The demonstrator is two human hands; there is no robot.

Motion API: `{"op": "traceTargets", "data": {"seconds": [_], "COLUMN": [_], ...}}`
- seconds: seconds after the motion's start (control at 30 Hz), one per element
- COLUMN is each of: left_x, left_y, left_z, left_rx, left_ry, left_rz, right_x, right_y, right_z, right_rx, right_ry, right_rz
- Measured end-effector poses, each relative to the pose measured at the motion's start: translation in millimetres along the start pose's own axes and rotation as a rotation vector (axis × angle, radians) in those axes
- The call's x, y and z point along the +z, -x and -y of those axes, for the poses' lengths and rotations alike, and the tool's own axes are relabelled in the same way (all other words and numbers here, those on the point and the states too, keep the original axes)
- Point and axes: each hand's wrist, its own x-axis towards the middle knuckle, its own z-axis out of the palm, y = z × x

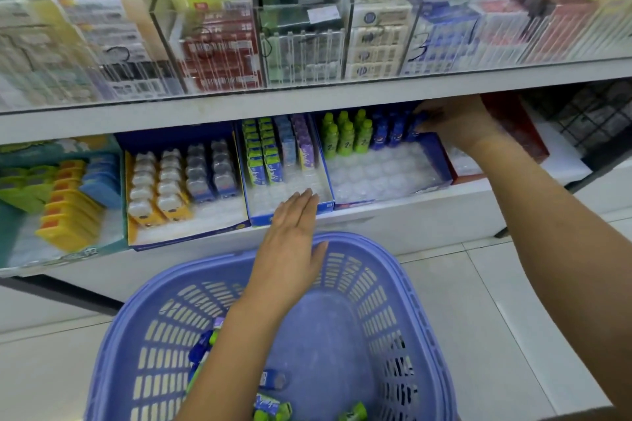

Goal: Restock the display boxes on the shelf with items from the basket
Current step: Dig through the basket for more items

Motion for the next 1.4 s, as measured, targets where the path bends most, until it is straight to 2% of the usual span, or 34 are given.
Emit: {"op": "traceTargets", "data": {"seconds": [0.17, 0.3, 0.37, 0.5, 0.53, 0.57, 0.63, 0.73, 0.8, 0.87, 0.93, 1.03, 1.23, 1.4], "left_x": [3, 0, -8, -22, -23, -21, -13, 15, 40, 64, 83, 101, 115, 121], "left_y": [-1, -1, 2, 14, 18, 23, 34, 55, 74, 96, 118, 149, 168, 170], "left_z": [1, 1, -1, 3, 7, 11, 23, 46, 61, 74, 84, 95, 113, 120], "left_rx": [-0.01, -0.001, -0.005, -0.05, -0.08, -0.119, -0.223, -0.431, -0.49, -0.484, -0.473, -0.5, -0.663, -0.706], "left_ry": [0.016, 0.064, 0.151, 0.289, 0.323, 0.353, 0.382, 0.264, 0.114, -0.016, -0.093, -0.073, 0.018, 0.045], "left_rz": [-0.009, 0.014, -0.039, -0.192, -0.203, -0.189, -0.107, 0.147, 0.379, 0.612, 0.79, 0.916, 0.853, 0.826], "right_x": [8, 9, 6, 5, 7, 9, 23, 79, 133, 183, 222, 264, 319, 342], "right_y": [-9, -9, -9, 12, 23, 35, 68, 124, 160, 195, 221, 247, 266, 275], "right_z": [0, 4, 10, 43, 57, 71, 99, 123, 120, 107, 87, 61, 45, 42], "right_rx": [-0.022, 0.018, 0.029, 0.003, -0.025, -0.046, -0.078, -0.125, -0.151, -0.164, -0.15, -0.13, -0.076, -0.08], "right_ry": [0.217, 0.227, 0.307, 0.416, 0.432, 0.468, 0.473, 0.349, 0.377, 0.467, 0.468, 0.411, 0.316, 0.263], "right_rz": [0.014, 0.04, 0.09, -0.047, -0.016, 0.097, 0.445, 0.896, 1.084, 1.161, 1.187, 1.172, 1.027, 0.977]}}
